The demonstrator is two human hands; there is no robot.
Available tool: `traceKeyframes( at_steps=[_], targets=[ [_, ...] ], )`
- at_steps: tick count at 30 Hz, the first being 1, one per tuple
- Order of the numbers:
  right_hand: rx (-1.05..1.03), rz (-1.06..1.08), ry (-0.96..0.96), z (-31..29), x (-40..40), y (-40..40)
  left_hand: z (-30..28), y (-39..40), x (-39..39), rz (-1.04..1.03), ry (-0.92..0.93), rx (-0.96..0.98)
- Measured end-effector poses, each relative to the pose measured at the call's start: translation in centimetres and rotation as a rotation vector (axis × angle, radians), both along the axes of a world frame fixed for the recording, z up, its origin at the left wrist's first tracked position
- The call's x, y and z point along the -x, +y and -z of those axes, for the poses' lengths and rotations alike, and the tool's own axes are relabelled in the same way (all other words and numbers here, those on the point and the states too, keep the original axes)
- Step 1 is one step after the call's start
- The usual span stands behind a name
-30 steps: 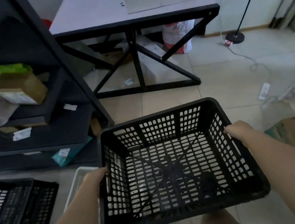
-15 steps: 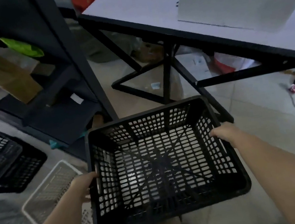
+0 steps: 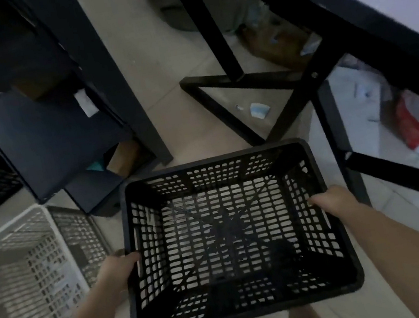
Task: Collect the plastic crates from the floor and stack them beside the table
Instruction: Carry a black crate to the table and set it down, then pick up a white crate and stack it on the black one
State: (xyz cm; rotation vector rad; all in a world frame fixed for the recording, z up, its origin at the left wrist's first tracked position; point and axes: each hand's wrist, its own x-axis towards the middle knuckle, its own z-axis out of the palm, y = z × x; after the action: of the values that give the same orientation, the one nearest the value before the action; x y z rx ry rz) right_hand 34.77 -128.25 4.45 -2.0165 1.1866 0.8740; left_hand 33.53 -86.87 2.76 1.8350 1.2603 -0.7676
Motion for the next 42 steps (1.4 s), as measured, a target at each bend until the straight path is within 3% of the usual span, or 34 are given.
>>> traceKeyframes(
  at_steps=[10,16,20,23,28,35,42],
  targets=[
    [0.093,-0.232,-0.041,20.1,-11.2,-5.5,18.6,-7.1,-3.8,-0.185,0.008,0.097],
    [0.083,-0.315,-0.020,26.3,-14.4,-6.3,25.2,-9.4,-4.4,-0.228,0.022,0.111],
    [0.080,-0.220,-0.052,26.6,-15.4,-4.9,24.7,-9.8,-4.4,-0.225,0.043,0.117],
    [0.051,-0.269,0.002,25.2,-15.2,-3.2,21.8,-10.8,-4.8,-0.142,0.076,0.163],
    [-0.030,-0.614,0.053,18.1,-14.2,2.1,14.4,-11.8,-5.2,-0.037,0.074,0.127],
    [-0.115,-1.053,-0.100,-0.8,-12.8,10.0,-4.4,-9.2,-1.7,0.014,-0.076,-0.013],
    [-0.135,-1.259,-0.368,-20.3,-8.9,19.4,-23.8,-3.5,9.3,-0.141,-0.253,-0.223]
  ],
)
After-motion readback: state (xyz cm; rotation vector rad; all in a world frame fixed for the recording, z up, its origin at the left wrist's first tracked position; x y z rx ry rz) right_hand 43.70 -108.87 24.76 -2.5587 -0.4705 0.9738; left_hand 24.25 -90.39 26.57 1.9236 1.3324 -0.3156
